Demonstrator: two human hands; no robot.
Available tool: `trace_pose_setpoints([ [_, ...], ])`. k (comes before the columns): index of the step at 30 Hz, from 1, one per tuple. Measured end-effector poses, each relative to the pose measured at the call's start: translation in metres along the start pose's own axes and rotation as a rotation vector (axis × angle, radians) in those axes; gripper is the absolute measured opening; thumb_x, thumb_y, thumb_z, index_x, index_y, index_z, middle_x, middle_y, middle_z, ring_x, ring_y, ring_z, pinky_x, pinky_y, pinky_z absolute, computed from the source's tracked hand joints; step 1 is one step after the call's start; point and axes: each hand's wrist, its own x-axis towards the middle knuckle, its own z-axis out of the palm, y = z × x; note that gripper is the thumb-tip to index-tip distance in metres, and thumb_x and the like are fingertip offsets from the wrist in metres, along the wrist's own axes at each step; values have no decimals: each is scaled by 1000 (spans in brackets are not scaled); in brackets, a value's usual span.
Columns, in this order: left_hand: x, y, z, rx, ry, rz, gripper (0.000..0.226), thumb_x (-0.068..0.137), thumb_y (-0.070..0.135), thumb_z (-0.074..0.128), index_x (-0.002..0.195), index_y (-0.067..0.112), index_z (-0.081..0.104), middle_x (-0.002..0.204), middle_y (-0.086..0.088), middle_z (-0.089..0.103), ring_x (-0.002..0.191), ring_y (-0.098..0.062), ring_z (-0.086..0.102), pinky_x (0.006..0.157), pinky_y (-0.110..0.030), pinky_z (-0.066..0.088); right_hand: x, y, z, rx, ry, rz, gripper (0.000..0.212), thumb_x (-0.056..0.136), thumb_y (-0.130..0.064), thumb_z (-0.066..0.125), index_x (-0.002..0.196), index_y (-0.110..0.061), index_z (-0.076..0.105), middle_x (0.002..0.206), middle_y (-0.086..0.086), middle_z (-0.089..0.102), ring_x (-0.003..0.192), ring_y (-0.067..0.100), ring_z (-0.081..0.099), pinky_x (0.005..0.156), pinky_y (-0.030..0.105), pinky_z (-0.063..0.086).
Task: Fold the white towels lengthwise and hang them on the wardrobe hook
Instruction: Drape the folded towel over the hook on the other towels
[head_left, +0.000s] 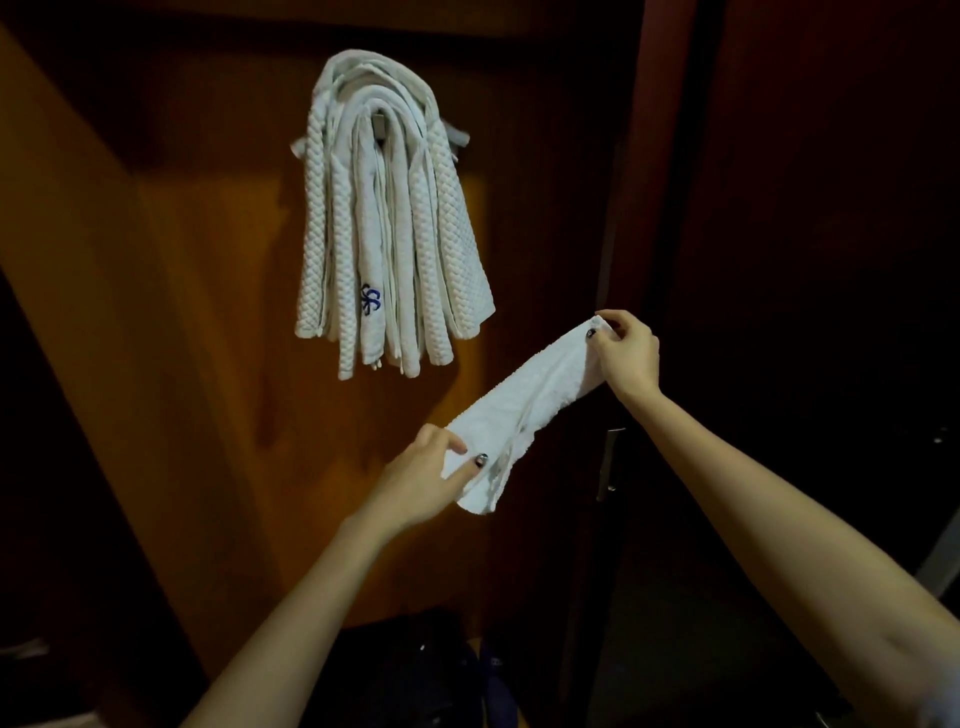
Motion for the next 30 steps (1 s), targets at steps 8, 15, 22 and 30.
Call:
trace_pose_setpoints([
  [8, 2, 27, 50, 143, 333, -259, 78, 75, 61, 65, 133, 20, 36, 135, -1, 30, 123, -22, 39, 104, -42, 37, -9, -17, 12, 170, 48, -20, 27, 94, -23, 56, 117, -17, 66, 109, -3, 68, 102, 9, 62, 85, 24, 52],
  [15, -2, 18, 59, 68, 663, -9, 30, 82, 9, 71, 110, 7, 60, 111, -9, 55, 102, -25, 58, 93, -38, 39, -4, -30, 3, 287, 68, -14, 24, 86, -15, 59, 108, -19, 68, 98, -11, 67, 92, 2, 63, 72, 13, 48],
  [22, -3, 6, 48, -168, 617, 68, 9, 86, 2, 65, 95, 3, 62, 100, -5, 60, 91, -17, 57, 75, -20, 40, -5, -1, -1, 296, 46, 42, 20, 89, -13, 59, 107, -19, 67, 92, -15, 65, 81, -9, 61, 61, 6, 46],
  [30, 6, -11, 12, -491, 543, 0, 18, 88, 2, 63, 75, 10, 56, 69, 6, 56, 62, 2, 49, 55, -10, 34, 0, 33, -5, 224, -59, 12, 23, 92, -18, 61, 114, -16, 65, 97, -17, 63, 83, -17, 59, 59, 4, 46],
])
